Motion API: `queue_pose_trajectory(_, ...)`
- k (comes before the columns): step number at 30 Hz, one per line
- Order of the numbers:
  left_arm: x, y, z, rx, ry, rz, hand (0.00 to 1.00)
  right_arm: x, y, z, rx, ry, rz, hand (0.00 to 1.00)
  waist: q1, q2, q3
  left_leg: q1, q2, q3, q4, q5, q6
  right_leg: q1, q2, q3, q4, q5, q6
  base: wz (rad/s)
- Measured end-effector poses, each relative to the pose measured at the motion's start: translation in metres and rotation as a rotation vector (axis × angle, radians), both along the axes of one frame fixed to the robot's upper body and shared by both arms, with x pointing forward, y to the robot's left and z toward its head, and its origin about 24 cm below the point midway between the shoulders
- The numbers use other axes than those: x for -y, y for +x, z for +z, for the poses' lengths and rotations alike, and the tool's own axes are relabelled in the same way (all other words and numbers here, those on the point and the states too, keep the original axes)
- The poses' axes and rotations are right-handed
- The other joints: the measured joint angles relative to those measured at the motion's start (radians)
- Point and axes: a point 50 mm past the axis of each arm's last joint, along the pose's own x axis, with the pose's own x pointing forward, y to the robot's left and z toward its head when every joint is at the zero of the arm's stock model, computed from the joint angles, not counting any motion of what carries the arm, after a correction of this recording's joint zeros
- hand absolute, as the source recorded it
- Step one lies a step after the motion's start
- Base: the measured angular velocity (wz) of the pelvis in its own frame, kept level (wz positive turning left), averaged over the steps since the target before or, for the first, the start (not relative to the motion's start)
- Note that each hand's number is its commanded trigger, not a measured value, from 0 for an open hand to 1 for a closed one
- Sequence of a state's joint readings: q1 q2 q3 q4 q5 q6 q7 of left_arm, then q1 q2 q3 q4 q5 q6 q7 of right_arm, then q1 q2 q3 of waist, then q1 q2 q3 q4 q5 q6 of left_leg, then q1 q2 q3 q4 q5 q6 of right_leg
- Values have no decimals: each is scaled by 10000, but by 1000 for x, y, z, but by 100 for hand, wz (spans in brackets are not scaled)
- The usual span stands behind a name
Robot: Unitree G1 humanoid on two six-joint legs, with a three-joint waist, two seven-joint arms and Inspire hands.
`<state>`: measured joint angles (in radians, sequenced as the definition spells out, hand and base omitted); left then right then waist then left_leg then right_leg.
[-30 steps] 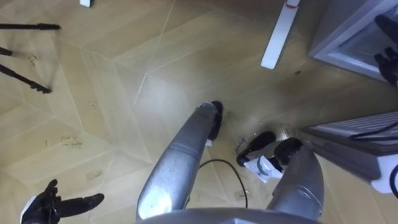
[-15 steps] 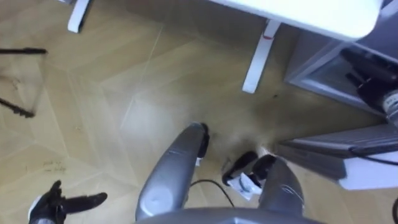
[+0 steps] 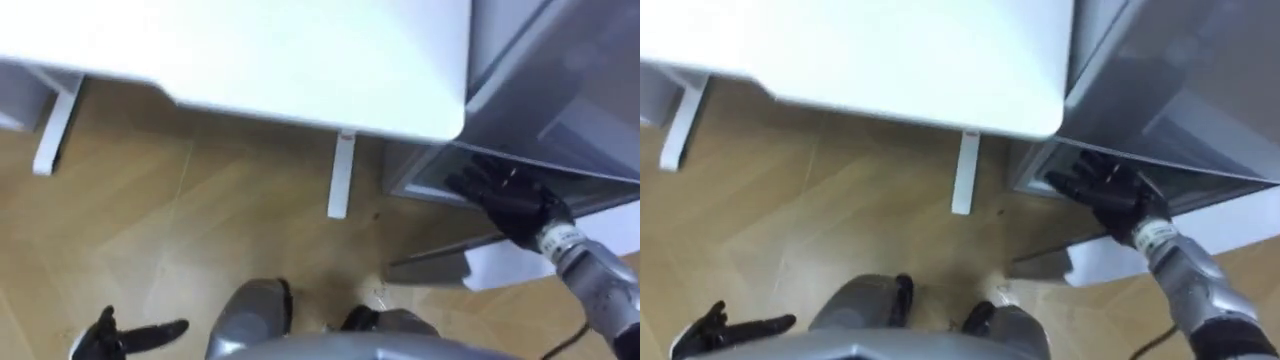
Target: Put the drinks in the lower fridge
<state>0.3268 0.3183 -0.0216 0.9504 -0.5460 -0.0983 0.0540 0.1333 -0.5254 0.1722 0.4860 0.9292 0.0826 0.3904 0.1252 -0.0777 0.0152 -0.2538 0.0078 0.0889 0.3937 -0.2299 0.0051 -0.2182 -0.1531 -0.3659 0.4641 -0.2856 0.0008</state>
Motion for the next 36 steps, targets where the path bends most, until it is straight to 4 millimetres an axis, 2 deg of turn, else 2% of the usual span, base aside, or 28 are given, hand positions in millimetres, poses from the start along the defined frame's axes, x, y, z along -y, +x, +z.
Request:
queue_pose_trajectory(3,-1,1,1,330,149,406,0,-5,-5,-1,-292,-349,592,0,-354,-46,18,776,-31,183,-532,36,14,586,32,111,-342,58,93,-16)
queue_pose_trajectory(8,3,-2,-2,584,26,1260,0,-1,-30,4,-460,-784,682,0,-563,-52,24,1705,-20,411,-1103,49,34,1479,174,354,-1059,205,306,-12)
queue_pose_trajectory(11,6,-10,-3,376,19,1283,0,8,-40,15,135,-700,-307,0,-944,-83,21,2045,-42,490,-1330,49,34,1811,252,555,-1439,319,401,-8)
queue_pose_trajectory(13,6,-15,-3,184,150,1322,0,18,-44,24,944,-788,-1678,0,-1201,-110,-25,2263,-32,541,-1491,47,38,2036,374,677,-1763,473,416,-18)
queue_pose_trajectory(15,6,-20,-3,55,247,1417,0,28,-50,28,1550,-765,-3062,0,-1299,-108,-79,2590,-24,683,-1747,51,44,2313,481,775,-2041,586,416,-23)
queue_pose_trajectory(18,9,-24,-4,-131,488,1752,0,43,-60,28,1939,-942,-5062,0,-1544,-140,-139,2933,19,839,-1908,43,48,2602,543,917,-2119,617,420,-16)
queue_pose_trajectory(20,13,-22,-5,-162,589,1690,0,49,-68,21,1631,-1248,-6204,0,-1563,-128,-153,2972,56,953,-1907,15,67,2588,581,981,-2122,663,404,-15)
queue_pose_trajectory(22,14,-20,-5,-141,718,1691,0,52,-83,1,600,-1600,-7377,0,-1575,-72,-180,2954,158,1079,-1932,7,59,2527,677,1168,-2189,772,375,-18)
queue_pose_trajectory(24,14,-21,-5,-215,796,1795,0,53,-98,-14,-493,-1908,-8131,0,-1623,30,-227,2955,164,1128,-1963,5,59,2548,684,1165,-2249,813,357,-9)
queue_pose_trajectory(27,17,-25,-7,-357,737,1947,0,55,-124,-33,-2090,-2372,-9183,0,-1783,190,-190,2956,155,1127,-1961,10,66,2551,674,1164,-2249,842,361,0)
queue_pose_trajectory(29,19,-27,-8,-505,762,2029,0,53,-140,-46,-3065,-2561,-9700,0,-1821,228,-211,2956,157,1096,-1949,10,66,2547,677,1164,-2240,843,361,0)
queue_pose_trajectory(32,25,-25,-10,-466,660,2258,0,42,-170,-68,-4690,-1879,-11034,0,-1774,290,-214,2954,158,1044,-1950,17,57,2539,689,1171,-2229,842,359,0)
queue_pose_trajectory(36,26,-18,-11,-389,615,2084,0,27,-175,-83,-5587,-1022,-11564,0,-1696,283,-176,2947,145,1053,-1948,30,54,2545,693,1191,-2245,855,341,-1)
